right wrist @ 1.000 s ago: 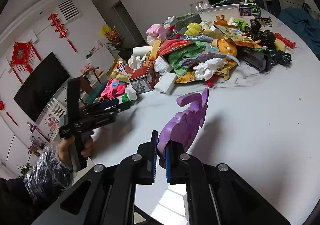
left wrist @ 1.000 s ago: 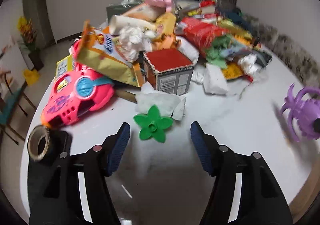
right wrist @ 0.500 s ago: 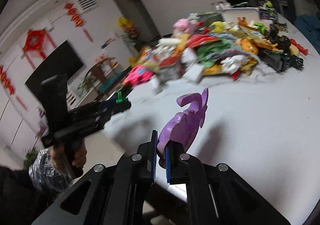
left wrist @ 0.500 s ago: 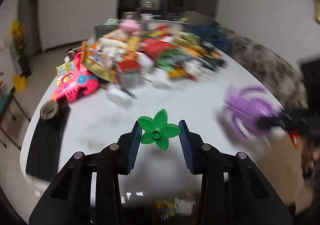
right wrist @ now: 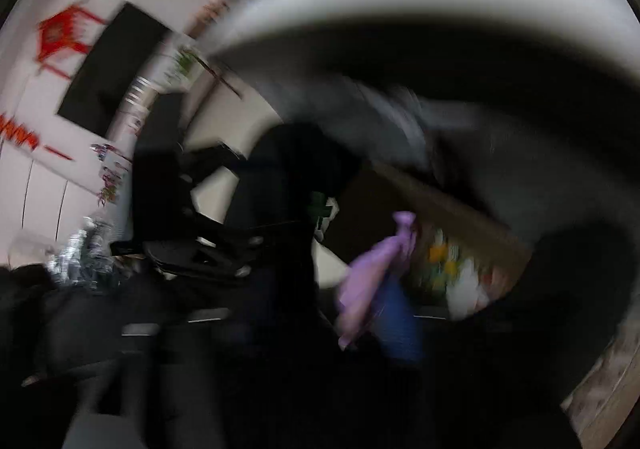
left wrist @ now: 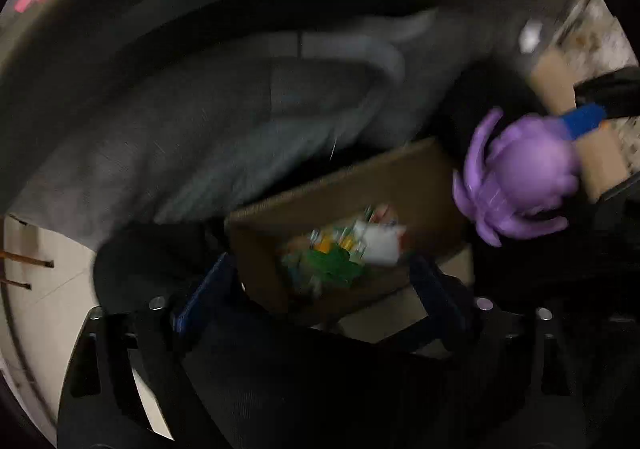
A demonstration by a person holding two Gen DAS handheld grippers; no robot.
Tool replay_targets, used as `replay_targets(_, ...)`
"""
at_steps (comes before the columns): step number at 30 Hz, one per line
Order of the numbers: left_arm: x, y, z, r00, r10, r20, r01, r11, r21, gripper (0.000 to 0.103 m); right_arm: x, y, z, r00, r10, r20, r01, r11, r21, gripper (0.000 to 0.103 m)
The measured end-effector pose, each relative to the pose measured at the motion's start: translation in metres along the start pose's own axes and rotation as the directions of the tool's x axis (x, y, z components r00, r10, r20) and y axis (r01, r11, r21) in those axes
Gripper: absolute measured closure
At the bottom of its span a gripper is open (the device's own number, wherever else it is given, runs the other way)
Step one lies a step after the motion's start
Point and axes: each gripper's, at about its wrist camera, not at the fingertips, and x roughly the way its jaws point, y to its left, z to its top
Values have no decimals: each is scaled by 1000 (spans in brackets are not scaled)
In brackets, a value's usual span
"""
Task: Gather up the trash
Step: 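Grasp green flower toy with left tool while right tool grasps purple octopus toy, drop both, then grasp red square box with left tool while right tool grasps white tissue, drop both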
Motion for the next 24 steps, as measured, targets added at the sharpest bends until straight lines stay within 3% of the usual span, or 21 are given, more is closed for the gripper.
replay_targets(1, 10, 1, -1, 1000, 6, -24, -6, 1000, -1, 15, 8, -9, 2, 999, -6, -32, 7, 999, 32, 45)
replay_targets(3, 12, 6, -4, 999, 5, -36, -5, 1000, -17, 15, -1, -11, 2, 1000, 11, -13, -11, 999, 41, 48)
replay_targets(6, -23, 15, -5, 998, -42, 45, 44, 998, -38, 15, -52, 10, 3, 998, 15, 66, -12, 999, -48, 48)
replay_targets(8, -59, 22, 0, 989, -77, 123, 82, 996, -39, 15, -103, 27, 11, 982, 31, 184, -11, 994, -113, 46)
replay_targets(9, -75, 25, 3, 984, -82, 161, 90, 995, -40, 15, -125, 32, 17, 969, 20, 248, 13, 991, -132, 44)
replay_targets(11, -109, 35, 15, 964, -83, 254, 98, 994, -46, 15, -167, 35, 42, 918, -36, 394, 102, 984, -147, 39)
replay_targets(13, -138, 42, 30, 939, -67, 337, 96, 993, -70, 13, -195, 27, 80, 846, -114, 521, 197, 975, -107, 30)
replay_targets(15, -161, 55, 48, 902, -65, 427, 125, 986, -114, 13, -204, 12, 122, 794, -175, 583, 242, 970, -37, 29)
replay_targets(17, -174, 68, 68, 867, -53, 496, 152, 975, -163, 12, -199, -10, 177, 776, -238, 584, 250, 966, 61, 31)
replay_targets(19, -179, 79, 86, 850, -28, 526, 160, 965, -207, 12, -189, -31, 227, 773, -270, 575, 231, 963, 141, 39)
replay_targets(21, -177, 87, 100, 844, 0, 536, 162, 953, -255, 12, -178, -38, 259, 771, -304, 559, 258, 952, 163, 42)
replay_targets(24, -168, 100, 116, 852, 3, 523, 178, 939, -295, 12, -152, -50, 299, 769, -413, 488, 379, 909, 171, 42)
